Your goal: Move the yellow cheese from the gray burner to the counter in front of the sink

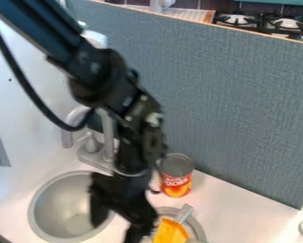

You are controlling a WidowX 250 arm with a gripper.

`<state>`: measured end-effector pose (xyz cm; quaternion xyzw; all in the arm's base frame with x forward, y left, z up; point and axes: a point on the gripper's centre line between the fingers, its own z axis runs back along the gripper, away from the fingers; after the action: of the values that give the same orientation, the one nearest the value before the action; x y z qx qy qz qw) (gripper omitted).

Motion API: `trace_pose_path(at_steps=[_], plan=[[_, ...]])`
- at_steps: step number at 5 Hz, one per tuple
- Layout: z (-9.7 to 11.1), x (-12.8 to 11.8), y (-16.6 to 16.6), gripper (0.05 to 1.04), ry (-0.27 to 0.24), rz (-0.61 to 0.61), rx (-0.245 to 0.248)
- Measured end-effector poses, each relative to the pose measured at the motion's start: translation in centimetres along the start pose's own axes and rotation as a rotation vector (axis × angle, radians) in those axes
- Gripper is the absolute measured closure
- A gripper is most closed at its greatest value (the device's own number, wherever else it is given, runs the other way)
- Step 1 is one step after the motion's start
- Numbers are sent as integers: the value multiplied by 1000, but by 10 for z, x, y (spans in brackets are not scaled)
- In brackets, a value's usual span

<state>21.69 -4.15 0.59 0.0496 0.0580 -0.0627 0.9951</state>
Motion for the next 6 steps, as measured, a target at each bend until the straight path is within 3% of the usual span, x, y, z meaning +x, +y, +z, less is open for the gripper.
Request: trace_pose_path(at_steps=[1, 2, 3, 5, 6], plan=[[-9, 28, -25, 83, -21, -29, 7], [-22, 49, -40, 83, -3, -29, 47], [-34, 60, -38, 83, 35, 7, 106], [-58, 66, -30, 83, 64, 83, 179], [-70, 74, -30, 83, 65, 98, 148]])
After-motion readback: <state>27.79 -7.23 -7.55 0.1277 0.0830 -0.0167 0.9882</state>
